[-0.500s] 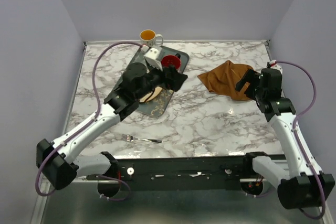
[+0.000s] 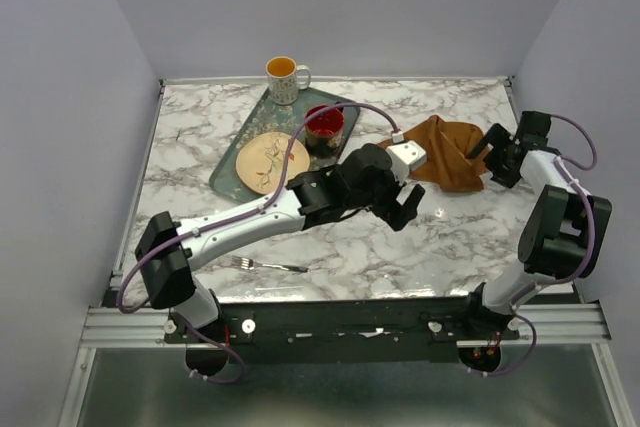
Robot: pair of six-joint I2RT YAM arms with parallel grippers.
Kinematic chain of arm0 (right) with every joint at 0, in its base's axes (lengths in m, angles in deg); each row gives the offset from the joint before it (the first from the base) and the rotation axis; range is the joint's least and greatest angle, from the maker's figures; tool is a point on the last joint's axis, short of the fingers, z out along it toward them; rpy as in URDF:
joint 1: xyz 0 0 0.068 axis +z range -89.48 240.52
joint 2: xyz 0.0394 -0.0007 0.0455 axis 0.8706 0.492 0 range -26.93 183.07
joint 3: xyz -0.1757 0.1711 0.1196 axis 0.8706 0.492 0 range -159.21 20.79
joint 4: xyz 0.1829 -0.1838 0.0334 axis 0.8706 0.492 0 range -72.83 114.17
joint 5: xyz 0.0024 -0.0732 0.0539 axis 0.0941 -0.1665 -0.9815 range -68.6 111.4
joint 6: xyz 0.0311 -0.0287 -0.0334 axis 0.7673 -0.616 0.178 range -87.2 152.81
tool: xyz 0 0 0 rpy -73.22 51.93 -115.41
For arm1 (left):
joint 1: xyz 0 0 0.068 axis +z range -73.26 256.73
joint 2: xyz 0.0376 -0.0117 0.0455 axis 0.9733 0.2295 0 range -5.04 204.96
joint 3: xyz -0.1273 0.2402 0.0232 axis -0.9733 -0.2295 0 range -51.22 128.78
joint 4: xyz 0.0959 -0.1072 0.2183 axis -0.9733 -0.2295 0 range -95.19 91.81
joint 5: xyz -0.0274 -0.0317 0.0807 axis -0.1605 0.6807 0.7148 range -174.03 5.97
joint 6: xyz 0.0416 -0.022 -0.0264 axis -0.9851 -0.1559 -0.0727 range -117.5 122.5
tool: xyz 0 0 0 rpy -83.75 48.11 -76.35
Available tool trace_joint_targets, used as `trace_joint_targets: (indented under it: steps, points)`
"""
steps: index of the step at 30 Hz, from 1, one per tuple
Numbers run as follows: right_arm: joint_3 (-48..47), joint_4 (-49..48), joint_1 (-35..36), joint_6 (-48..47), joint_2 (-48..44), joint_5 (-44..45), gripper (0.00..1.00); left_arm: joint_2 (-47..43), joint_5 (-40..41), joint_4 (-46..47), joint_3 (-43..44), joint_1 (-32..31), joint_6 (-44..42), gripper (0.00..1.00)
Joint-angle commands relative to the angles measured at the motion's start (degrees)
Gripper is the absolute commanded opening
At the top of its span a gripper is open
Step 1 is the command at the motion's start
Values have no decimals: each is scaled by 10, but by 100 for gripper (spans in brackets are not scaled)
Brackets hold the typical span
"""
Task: Fold the napkin, place the utensils inside, and roll it up
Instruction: Flatten the napkin out
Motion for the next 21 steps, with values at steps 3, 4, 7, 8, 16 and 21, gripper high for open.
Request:
trace_joint_targets:
  steps: [3,4,7,8,16,21]
  points:
    - [-13,-39,59,-23,40,-148,99,55,55,-96,83,-6,-33,99]
    - [-8,-37,79,-20,38,-156,98,63,57,-91,96,-6,-31,99]
    - [41,-43,118,8,14,-243,92,84,83,-90,127,-6,-16,99]
    - [67,-61,133,18,-4,-253,92,86,92,-90,133,-6,-13,99]
    - [180,-35,91,59,-195,-141,93,103,96,2,122,8,4,92]
    - [87,-25,-20,57,-120,-56,94,185,48,6,183,11,7,82]
